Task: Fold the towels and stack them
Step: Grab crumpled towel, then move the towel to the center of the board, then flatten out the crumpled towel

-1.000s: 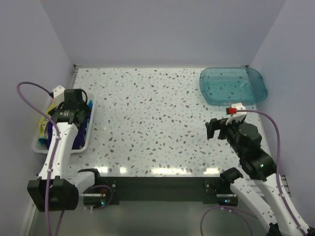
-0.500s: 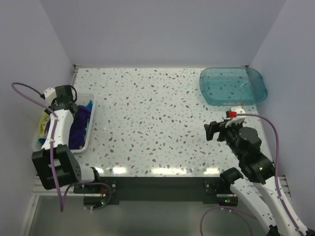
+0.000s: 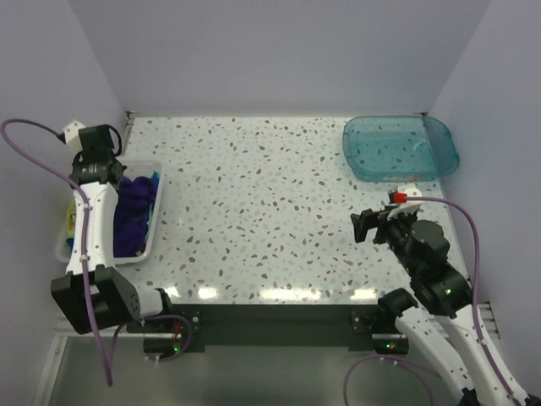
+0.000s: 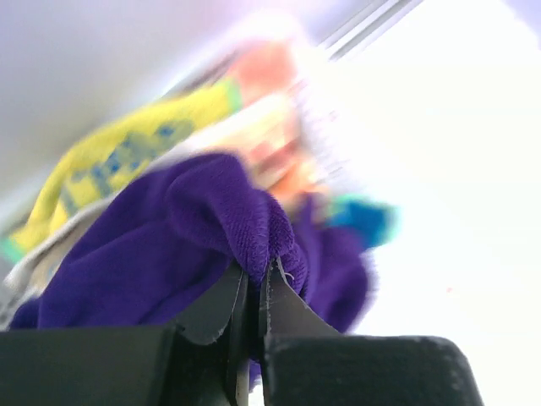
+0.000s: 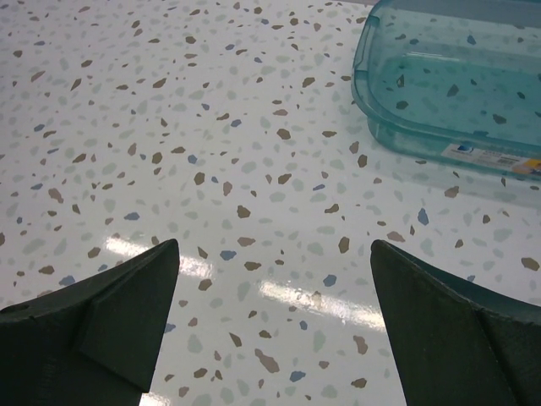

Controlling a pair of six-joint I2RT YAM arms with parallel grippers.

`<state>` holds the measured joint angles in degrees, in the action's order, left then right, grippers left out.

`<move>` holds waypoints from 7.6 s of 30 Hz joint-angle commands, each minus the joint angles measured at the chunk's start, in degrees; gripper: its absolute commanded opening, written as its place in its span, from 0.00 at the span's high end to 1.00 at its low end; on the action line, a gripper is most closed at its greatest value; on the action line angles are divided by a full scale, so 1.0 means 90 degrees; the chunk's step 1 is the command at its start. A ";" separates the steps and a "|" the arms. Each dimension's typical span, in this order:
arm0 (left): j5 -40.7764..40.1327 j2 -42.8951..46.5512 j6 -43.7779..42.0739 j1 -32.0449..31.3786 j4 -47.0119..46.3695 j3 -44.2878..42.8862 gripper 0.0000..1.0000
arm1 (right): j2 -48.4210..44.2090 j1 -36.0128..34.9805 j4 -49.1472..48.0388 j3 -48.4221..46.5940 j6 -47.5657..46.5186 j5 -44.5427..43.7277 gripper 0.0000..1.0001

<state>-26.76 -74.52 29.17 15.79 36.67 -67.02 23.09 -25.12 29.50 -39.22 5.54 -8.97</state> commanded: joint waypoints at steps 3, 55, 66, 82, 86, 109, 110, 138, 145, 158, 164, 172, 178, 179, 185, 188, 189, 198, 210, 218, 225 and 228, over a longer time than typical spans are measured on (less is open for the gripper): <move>0.1086 0.0175 -0.0301 -0.1106 -0.0118 -0.1972 1.00 | 0.0100 -0.0021 -0.0182 -0.0260 -0.0088 0.0050 0.01; 0.4371 -0.0195 -0.1229 -0.5455 -0.2052 0.1285 0.08 | 0.5744 0.0798 -0.0259 -0.0818 0.2158 0.0284 0.53; 0.3550 -0.0519 -0.0995 -0.5856 -0.1984 0.2153 0.13 | 0.7267 0.0868 -0.1616 -0.0769 0.2373 0.0567 0.64; 0.2546 0.1081 0.0099 -0.5876 -0.1546 0.3561 0.91 | 0.8117 0.0692 -0.1832 -0.2339 0.1562 0.1542 1.00; 0.1608 0.1823 0.0197 -0.5876 -0.0911 0.3122 0.91 | 0.8021 0.0663 -0.2152 -0.2936 0.1465 0.2060 1.00; 0.3667 0.2528 0.0363 -0.8551 -0.2237 0.3972 0.34 | 0.5284 0.0682 -0.1640 -0.0201 0.1767 0.0421 0.44; 0.3706 0.2509 0.0256 -0.8590 -0.2257 0.3913 0.31 | 0.5392 0.0615 -0.1472 -0.0473 0.1777 0.0401 0.43; 0.2495 -0.3065 -0.0721 -0.7438 -0.2989 0.0075 0.35 | 0.6311 -0.0372 -0.1206 -0.0564 0.3222 0.0664 0.52; 0.2505 -0.3935 -0.0731 -0.7438 -0.3029 -0.0502 0.42 | 0.6194 -0.0382 -0.1665 -0.0183 0.3632 0.0821 0.57; 0.2134 -0.4425 -0.0487 -0.7438 -0.3078 -0.0200 0.64 | 0.6419 -0.0372 -0.2320 0.0597 0.4072 0.0783 0.71; 0.2007 -0.4454 -0.0341 -0.7438 -0.3136 0.0074 0.88 | 0.6390 -0.0363 -0.2271 0.0793 0.4023 0.0548 0.91; 0.2437 -0.4367 0.0040 -0.7516 -0.3380 0.0494 0.98 | 0.6272 -0.0363 -0.2564 0.0745 0.3789 0.0616 1.00; 0.2008 -0.3820 0.0624 -0.7468 -0.3429 0.1283 0.98 | 0.6934 -0.0363 -0.3248 0.0405 0.3419 0.0918 1.00; 0.1891 -0.3597 0.0752 -0.7448 -0.3449 0.1623 0.98 | 0.7101 -0.0353 -0.3422 0.0277 0.3350 0.0977 1.00; 0.1733 -0.2446 0.2041 -0.7350 -0.3770 0.3351 1.00 | 0.8673 -0.0363 -0.3688 -0.1216 0.2676 0.1562 1.00; 0.1753 -0.1762 0.2530 -0.7341 -0.3966 0.3987 1.00 | 0.9133 -0.0363 -0.3416 -0.1900 0.2305 0.1603 1.00; 0.1753 -0.1604 0.2589 -0.7341 -0.3976 0.4077 1.00 | 0.9201 -0.0363 -0.3327 -0.2047 0.2217 0.1602 1.00; 0.1568 -0.0227 0.2629 -0.7292 -0.4386 0.4440 0.80 | 0.8598 -0.0470 -0.1620 -0.3023 0.1874 0.0656 0.54; 0.1694 -0.0411 0.1643 -0.6618 -0.4406 0.3639 0.50 | 0.9406 -0.1349 0.0140 -0.4839 0.2908 -0.0751 0.50; 0.1714 -0.1162 0.1330 -0.6520 -0.4591 0.2955 0.43 | 1.0363 -0.1437 0.0473 -0.5524 0.3378 -0.1122 0.48; 0.1685 -0.1612 0.1173 -0.6491 -0.4621 0.2652 0.44 | 1.0881 -0.1437 0.0668 -0.6023 0.3573 -0.1337 0.53; 0.1665 -0.1622 0.1154 -0.6491 -0.4582 0.2652 0.44 | 1.0872 -0.1437 0.0629 -0.5897 0.3603 -0.1376 0.58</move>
<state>-10.74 -89.03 41.06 -42.92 -2.50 -41.04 120.92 -37.93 33.93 -90.80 35.92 -18.68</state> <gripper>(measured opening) 0.564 0.431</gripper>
